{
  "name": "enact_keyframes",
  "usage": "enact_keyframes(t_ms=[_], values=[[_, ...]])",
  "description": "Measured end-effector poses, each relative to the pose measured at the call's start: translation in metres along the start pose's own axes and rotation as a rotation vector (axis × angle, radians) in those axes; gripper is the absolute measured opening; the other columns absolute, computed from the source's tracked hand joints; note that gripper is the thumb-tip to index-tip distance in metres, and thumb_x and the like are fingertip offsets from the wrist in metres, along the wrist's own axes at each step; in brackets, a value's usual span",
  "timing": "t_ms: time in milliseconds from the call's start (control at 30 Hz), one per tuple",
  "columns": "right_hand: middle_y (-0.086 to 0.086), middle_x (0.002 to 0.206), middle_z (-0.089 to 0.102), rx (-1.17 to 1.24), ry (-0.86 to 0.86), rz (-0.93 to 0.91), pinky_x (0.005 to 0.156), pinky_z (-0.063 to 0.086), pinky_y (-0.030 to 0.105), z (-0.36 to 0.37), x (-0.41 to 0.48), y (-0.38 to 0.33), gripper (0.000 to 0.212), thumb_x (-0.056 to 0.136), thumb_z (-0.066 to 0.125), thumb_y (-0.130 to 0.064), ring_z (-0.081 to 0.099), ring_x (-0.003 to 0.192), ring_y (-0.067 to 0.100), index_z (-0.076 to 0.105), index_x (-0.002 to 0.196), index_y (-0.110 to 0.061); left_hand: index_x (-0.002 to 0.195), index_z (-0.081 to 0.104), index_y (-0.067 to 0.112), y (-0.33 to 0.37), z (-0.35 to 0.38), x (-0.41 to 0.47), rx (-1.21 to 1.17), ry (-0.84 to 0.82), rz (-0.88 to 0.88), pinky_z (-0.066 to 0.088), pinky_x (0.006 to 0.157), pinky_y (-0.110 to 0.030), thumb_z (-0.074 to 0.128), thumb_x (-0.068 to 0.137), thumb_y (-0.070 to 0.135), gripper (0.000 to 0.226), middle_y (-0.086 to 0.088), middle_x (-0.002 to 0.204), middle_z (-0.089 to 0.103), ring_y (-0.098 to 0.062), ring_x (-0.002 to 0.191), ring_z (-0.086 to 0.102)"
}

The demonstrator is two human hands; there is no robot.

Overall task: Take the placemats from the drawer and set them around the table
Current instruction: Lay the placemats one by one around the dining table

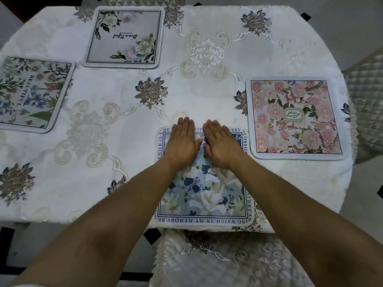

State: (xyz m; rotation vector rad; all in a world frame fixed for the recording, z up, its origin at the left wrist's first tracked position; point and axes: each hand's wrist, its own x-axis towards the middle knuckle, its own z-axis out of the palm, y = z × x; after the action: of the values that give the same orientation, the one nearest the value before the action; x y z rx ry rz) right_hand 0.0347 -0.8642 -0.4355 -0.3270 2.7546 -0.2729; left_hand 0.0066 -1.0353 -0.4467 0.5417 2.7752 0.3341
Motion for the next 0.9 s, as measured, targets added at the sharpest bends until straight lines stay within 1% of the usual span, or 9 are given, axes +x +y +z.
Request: enact_keyframes(t_ms=[100, 233, 300, 433, 567, 700, 767, 800, 900], values=[[0.012, 0.162, -0.005, 0.024, 0.07, 0.105, 0.121, 0.0, 0.04, 0.002, -0.02, 0.041, 0.068, 0.098, 0.014, -0.045, -0.008, 0.148, 0.024, -0.004, 0.152, -0.009, 0.151, 0.001, 0.004, -0.035, 0.001, -0.016, 0.056, 0.031, -0.001, -0.002, 0.12, -0.043, 0.013, 0.099, 0.055, 0.074, -0.015, 0.16, -0.002, -0.028, 0.148, -0.007], [0.014, 0.162, -0.001, 0.009, 0.076, 0.2, 0.12, -0.003, 0.04, 0.007, -0.041, 0.065, 0.069, 0.097, 0.015, -0.047, -0.006, 0.149, 0.025, 0.001, 0.153, -0.007, 0.151, 0.005, 0.002, -0.055, 0.006, -0.03, 0.045, 0.066, -0.06, 0.004, 0.121, -0.047, 0.018, 0.1, 0.053, 0.074, -0.019, 0.16, 0.003, -0.03, 0.148, -0.004], [0.016, 0.161, 0.0, 0.027, 0.097, 0.249, 0.121, -0.001, 0.044, 0.014, -0.051, 0.053, 0.069, 0.098, 0.015, -0.045, -0.005, 0.149, 0.027, 0.001, 0.152, -0.005, 0.151, 0.004, 0.002, -0.048, 0.01, -0.044, 0.006, 0.075, -0.09, 0.008, 0.12, -0.049, 0.02, 0.1, 0.051, 0.073, -0.02, 0.16, 0.002, -0.03, 0.148, -0.005], [0.016, 0.161, -0.004, 0.149, 0.115, 0.262, 0.121, 0.002, 0.045, 0.05, -0.127, 0.01, 0.069, 0.099, 0.024, -0.041, -0.01, 0.149, 0.027, 0.001, 0.152, -0.005, 0.15, -0.008, 0.004, -0.025, 0.023, -0.118, -0.048, 0.03, -0.077, 0.001, 0.121, -0.046, 0.024, 0.098, 0.051, 0.077, -0.018, 0.159, -0.013, -0.028, 0.147, -0.014], [0.016, 0.161, 0.001, 0.138, 0.071, 0.234, 0.119, 0.009, 0.046, 0.082, -0.204, -0.014, 0.071, 0.098, 0.031, -0.042, -0.003, 0.149, 0.029, 0.004, 0.152, -0.004, 0.151, -0.001, 0.002, -0.013, 0.043, -0.193, -0.036, 0.01, -0.048, 0.006, 0.12, -0.047, 0.032, 0.097, 0.052, 0.08, -0.018, 0.16, -0.008, -0.03, 0.148, -0.008], [0.015, 0.161, 0.001, 0.095, -0.005, 0.288, 0.118, 0.007, 0.047, 0.076, -0.209, -0.023, 0.07, 0.098, 0.023, -0.046, 0.0, 0.149, 0.03, 0.006, 0.152, -0.005, 0.151, 0.0, 0.004, -0.011, 0.042, -0.203, -0.022, -0.024, -0.068, 0.004, 0.119, -0.043, 0.03, 0.097, 0.056, 0.081, -0.017, 0.16, -0.005, -0.028, 0.148, -0.009], [0.017, 0.159, 0.009, 0.062, -0.047, 0.321, 0.12, 0.009, 0.048, 0.065, -0.205, -0.028, 0.07, 0.096, 0.022, -0.046, 0.012, 0.147, 0.034, 0.015, 0.151, -0.003, 0.151, 0.005, 0.003, -0.009, 0.035, -0.201, -0.013, -0.043, -0.08, 0.004, 0.119, -0.043, 0.03, 0.096, 0.057, 0.081, -0.018, 0.16, -0.002, -0.03, 0.148, -0.005], [0.018, 0.158, 0.014, 0.045, -0.079, 0.329, 0.119, 0.012, 0.049, 0.057, -0.202, -0.03, 0.071, 0.094, 0.028, -0.044, 0.02, 0.145, 0.036, 0.019, 0.15, -0.002, 0.151, 0.009, 0.002, -0.008, 0.032, -0.199, -0.004, -0.062, -0.089, 0.006, 0.119, -0.043, 0.032, 0.096, 0.056, 0.081, -0.02, 0.159, 0.002, -0.033, 0.148, 0.001], [0.014, 0.147, 0.042, -0.002, -0.158, 0.341, 0.114, 0.024, 0.047, 0.018, -0.202, -0.037, 0.064, 0.089, 0.044, -0.039, 0.042, 0.131, 0.032, 0.035, 0.143, -0.008, 0.141, 0.038, 0.002, 0.006, 0.005, -0.193, 0.04, -0.086, -0.059, 0.029, 0.114, -0.046, 0.043, 0.086, 0.045, 0.07, -0.023, 0.146, 0.041, -0.038, 0.135, 0.038]])
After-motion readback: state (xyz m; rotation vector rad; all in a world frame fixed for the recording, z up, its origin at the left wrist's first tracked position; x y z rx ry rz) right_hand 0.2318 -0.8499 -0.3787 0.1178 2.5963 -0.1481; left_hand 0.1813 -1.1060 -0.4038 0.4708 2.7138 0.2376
